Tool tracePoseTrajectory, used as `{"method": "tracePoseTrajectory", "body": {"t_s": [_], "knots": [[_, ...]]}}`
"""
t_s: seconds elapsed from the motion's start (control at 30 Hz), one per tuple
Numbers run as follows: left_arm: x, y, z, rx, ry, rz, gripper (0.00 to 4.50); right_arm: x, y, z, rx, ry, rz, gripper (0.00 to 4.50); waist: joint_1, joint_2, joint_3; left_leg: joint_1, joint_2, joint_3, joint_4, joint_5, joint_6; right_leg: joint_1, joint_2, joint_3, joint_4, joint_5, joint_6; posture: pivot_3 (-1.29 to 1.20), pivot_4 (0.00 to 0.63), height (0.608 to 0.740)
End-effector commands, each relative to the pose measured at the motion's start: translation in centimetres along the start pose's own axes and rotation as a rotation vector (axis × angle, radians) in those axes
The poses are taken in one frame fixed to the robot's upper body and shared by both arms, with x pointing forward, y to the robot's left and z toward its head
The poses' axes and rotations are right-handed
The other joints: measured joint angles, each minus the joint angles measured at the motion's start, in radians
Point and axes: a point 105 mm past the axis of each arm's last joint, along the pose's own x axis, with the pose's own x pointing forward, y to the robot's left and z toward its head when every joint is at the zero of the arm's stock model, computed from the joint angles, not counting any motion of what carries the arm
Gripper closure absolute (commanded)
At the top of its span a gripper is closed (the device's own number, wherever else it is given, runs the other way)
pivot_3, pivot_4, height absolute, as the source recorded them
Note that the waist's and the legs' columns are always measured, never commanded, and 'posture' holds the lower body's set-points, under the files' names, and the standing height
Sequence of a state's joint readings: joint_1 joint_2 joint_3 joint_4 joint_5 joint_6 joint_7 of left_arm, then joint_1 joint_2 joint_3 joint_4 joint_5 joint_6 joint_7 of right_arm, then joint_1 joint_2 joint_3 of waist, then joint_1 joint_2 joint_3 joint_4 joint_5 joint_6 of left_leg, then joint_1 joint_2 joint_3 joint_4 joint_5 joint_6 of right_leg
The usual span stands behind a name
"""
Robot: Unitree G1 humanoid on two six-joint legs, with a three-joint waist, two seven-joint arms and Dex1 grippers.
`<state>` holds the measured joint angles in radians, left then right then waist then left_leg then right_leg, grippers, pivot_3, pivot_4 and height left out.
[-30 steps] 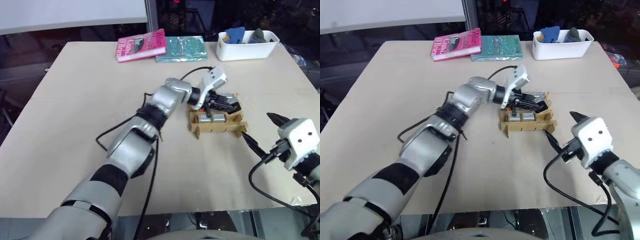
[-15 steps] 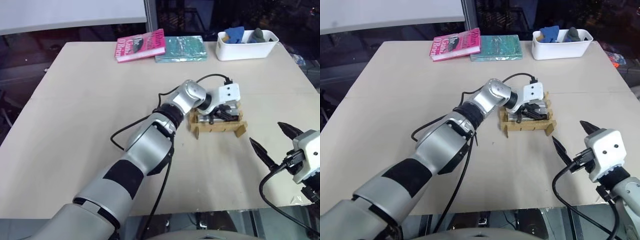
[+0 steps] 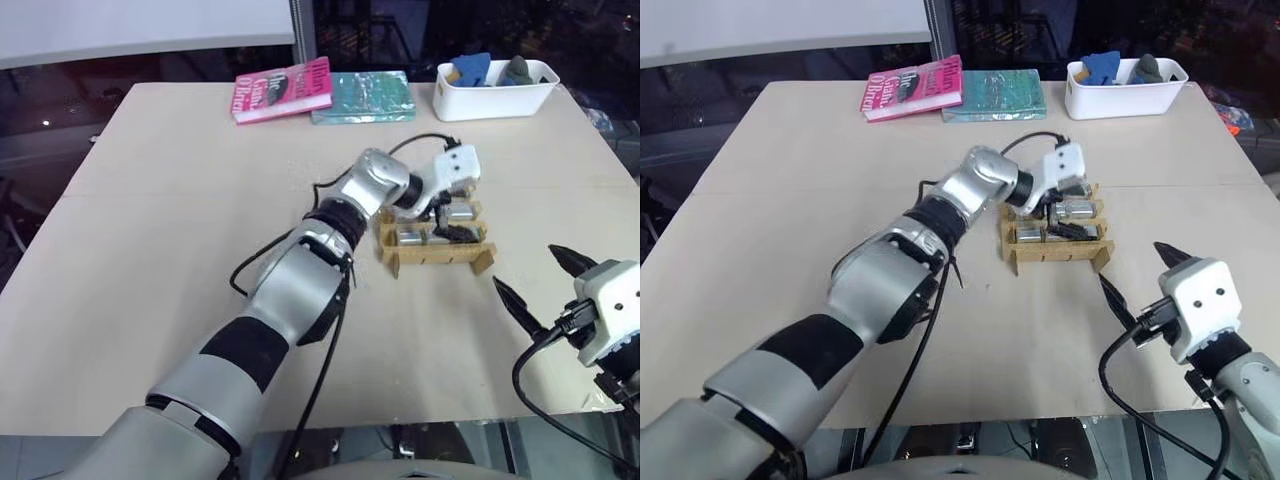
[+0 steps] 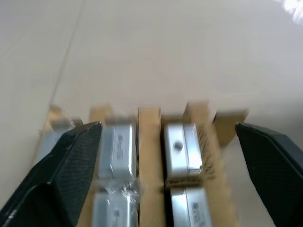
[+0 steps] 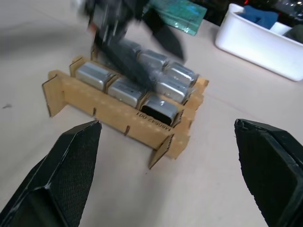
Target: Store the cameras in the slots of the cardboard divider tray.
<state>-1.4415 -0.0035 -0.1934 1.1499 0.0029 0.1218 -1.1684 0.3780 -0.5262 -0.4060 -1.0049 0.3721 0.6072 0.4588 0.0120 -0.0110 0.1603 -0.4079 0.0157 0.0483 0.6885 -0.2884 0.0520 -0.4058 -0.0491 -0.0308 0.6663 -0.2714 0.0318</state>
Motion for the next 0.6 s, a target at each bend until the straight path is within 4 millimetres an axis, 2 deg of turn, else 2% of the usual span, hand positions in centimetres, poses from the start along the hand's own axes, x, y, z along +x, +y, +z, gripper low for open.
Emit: {"method": "tracePoseTrajectory", "body": {"t_s": [0.03, 0.1, 0.13, 0.2, 0.27, 0.4, 0.53, 0.6], "knots": [[-3.6, 0.7, 4.5, 0.047, -0.275, 0.08, 0.04, 0.5, -0.2, 1.1, -0.066, -0.052, -0.03, 0.0, -0.004, 0.001, 0.0, -0.001, 0.0, 0.0, 0.0, 0.0, 0.0, -0.001, 0.0, 0.0, 0.001, 0.0, 0.0, 0.0, 0.15, 0.74], [-5.6, 0.5, 4.7, 0.062, -0.372, 0.141, 0.04, 0.8, -0.1, 1.1, -0.049, -0.074, -0.017, 0.0, -0.011, 0.001, -0.001, 0.0, 0.001, 0.0, 0.001, 0.0, 0.0, -0.002, -0.001, 0.004, 0.002, 0.0, 0.0, 0.0, 0.15, 0.74], [-6.6, 0.1, 4.4, 0.068, -0.415, 0.161, 0.04, 0.9, 0.6, 0.9, 0.015, -0.073, 0.05, 0.0, -0.013, 0.001, -0.001, 0.0, 0.001, 0.0, 0.001, 0.0, -0.001, -0.002, -0.001, 0.006, 0.004, 0.0, 0.0, 0.0, 0.15, 0.74], [-10.0, -0.6, 2.3, -0.09, -0.497, 0.222, 0.04, 1.3, -0.2, 0.6, 0.056, -0.074, 0.054, 0.0, -0.02, 0.002, -0.001, 0.001, 0.001, 0.0, 0.001, 0.001, -0.001, -0.002, -0.001, 0.007, 0.006, 0.0, 0.0, 0.0, 0.15, 0.74], [-12.5, -1.6, -0.3, -0.129, -0.478, 0.317, 0.04, 1.6, -0.7, 0.2, 0.06, -0.062, 0.071, 0.0, -0.028, 0.001, -0.001, 0.004, 0.001, 0.001, 0.001, 0.001, -0.002, -0.001, -0.005, 0.011, 0.009, 0.0, -0.001, 0.0, 0.15, 0.74], [-16.2, -3.9, -3.6, -0.134, -0.419, 0.473, 0.04, 1.4, -1.6, -0.6, 0.077, -0.035, 0.137, 0.0, -0.014, 0.001, -0.001, 0.009, 0.001, 0.001, 0.001, 0.002, -0.003, 0.001, -0.004, 0.014, 0.012, 0.0, -0.001, 0.0, 0.15, 0.74], [-18.5, -6.0, -6.4, -0.169, -0.343, 0.529, 0.04, 0.4, -2.2, -1.8, 0.082, 0.018, 0.193, 0.0, 0.005, 0.0, -0.001, 0.013, -0.001, 0.0, 0.002, 0.001, -0.003, 0.005, -0.003, 0.012, 0.012, 0.0, -0.001, 0.0, 0.15, 0.74], [-19.7, -7.8, -8.0, -0.198, -0.303, 0.529, 0.04, -0.5, -3.0, -2.6, 0.08, 0.056, 0.19, 0.0, 0.003, 0.0, -0.002, 0.013, -0.001, -0.001, 0.002, 0.001, -0.002, 0.006, -0.004, 0.011, 0.011, 0.0, -0.001, 0.0, 0.15, 0.74]]}}
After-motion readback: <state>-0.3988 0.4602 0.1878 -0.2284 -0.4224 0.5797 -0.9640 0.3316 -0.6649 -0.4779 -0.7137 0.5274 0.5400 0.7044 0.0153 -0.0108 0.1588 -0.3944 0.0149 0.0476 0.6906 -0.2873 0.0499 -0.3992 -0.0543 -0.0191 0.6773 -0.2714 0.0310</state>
